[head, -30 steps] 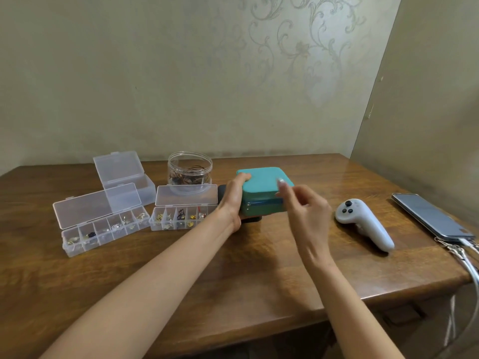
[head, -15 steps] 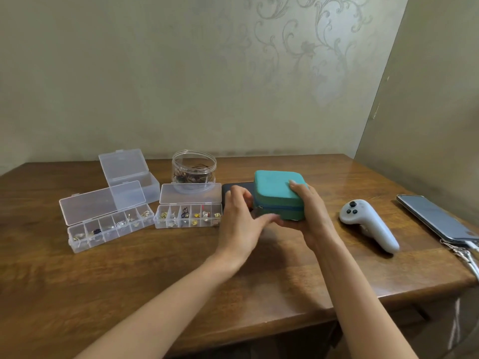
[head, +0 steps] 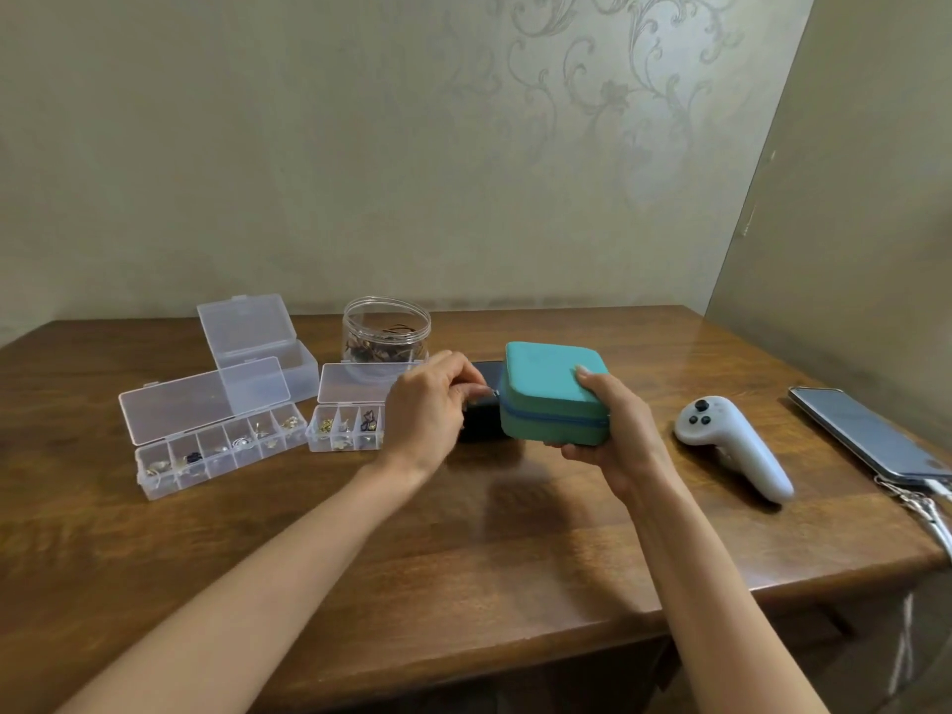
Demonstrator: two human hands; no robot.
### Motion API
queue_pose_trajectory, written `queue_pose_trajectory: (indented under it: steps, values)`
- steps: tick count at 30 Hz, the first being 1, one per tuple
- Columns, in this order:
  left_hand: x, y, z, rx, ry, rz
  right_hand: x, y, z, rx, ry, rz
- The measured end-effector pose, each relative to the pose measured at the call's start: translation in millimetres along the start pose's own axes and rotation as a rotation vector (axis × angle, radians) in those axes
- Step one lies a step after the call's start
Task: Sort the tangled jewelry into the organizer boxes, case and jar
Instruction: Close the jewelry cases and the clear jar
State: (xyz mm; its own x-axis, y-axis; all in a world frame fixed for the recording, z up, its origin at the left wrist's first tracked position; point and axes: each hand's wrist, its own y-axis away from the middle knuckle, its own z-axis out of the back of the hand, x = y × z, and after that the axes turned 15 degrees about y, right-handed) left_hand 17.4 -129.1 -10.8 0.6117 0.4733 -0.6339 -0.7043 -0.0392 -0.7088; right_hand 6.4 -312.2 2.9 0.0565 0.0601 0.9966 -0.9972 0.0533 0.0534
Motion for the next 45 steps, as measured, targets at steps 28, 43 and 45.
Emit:
queue_pose_trajectory:
  steps: [28, 43, 45]
  values:
    - [63, -42, 88, 0.733, -0.893, 0.184, -31, -50, -44, 0.055, 1.529, 1.003]
    - [82, 30, 78, 0.447, -0.826, -0.016, -42, -26, -113, 0.251, 1.496, 1.025]
    - [81, 30, 76, 0.454, -0.842, -0.009, -44, -26, -116, 0.247, 1.487, 1.000]
